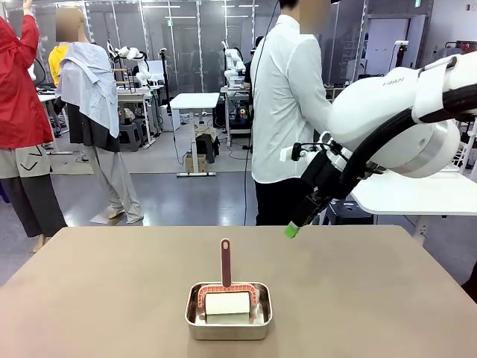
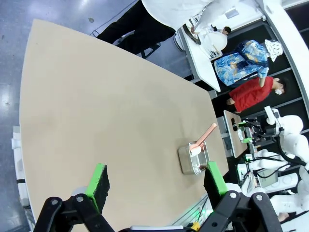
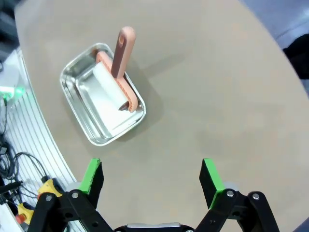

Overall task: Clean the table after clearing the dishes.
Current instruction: When the right (or left) Handle tray is removed, use the right hand (or left hand) to clean the right (or left) side of the table with the Lint Roller.

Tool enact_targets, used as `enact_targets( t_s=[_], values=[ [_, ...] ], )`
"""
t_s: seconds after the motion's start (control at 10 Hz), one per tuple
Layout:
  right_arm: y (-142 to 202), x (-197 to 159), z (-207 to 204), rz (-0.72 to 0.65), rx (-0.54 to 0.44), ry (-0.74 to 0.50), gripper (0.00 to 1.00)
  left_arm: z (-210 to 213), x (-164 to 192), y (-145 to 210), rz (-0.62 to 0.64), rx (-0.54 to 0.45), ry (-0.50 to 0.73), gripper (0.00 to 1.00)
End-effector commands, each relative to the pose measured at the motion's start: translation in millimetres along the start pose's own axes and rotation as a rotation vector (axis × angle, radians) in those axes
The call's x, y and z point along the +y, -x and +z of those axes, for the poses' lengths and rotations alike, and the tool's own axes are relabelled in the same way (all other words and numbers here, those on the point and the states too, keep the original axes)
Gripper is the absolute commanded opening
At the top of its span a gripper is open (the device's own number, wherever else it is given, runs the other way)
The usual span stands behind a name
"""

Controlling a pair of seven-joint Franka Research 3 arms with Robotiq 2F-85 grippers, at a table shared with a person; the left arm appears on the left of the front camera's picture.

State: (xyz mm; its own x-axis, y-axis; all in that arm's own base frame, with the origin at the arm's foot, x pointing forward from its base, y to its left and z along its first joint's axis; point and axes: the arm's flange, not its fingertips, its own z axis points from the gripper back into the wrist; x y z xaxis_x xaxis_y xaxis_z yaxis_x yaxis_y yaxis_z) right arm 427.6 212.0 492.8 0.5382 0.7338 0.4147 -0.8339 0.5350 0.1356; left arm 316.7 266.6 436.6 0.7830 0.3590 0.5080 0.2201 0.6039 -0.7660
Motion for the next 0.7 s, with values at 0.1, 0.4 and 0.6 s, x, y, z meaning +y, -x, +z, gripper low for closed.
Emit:
enact_targets(
  t_s=[0.1,0.4,0.6],
  values=[
    [-49.4,-3.5,-25.1,0.290,0.156,-0.069,1.00,4.2,-0.7,-3.3,0.008,0.015,0.001,1.00],
    [-97.3,13.7,-57.7,0.501,0.244,-0.144,1.00,4.2,-0.7,-3.3,0.008,0.015,0.001,1.00],
    [-122.6,19.4,-80.2,0.576,0.322,-0.145,1.00,4.2,-0.7,-3.3,0.008,0.015,0.001,1.00]
  ],
)
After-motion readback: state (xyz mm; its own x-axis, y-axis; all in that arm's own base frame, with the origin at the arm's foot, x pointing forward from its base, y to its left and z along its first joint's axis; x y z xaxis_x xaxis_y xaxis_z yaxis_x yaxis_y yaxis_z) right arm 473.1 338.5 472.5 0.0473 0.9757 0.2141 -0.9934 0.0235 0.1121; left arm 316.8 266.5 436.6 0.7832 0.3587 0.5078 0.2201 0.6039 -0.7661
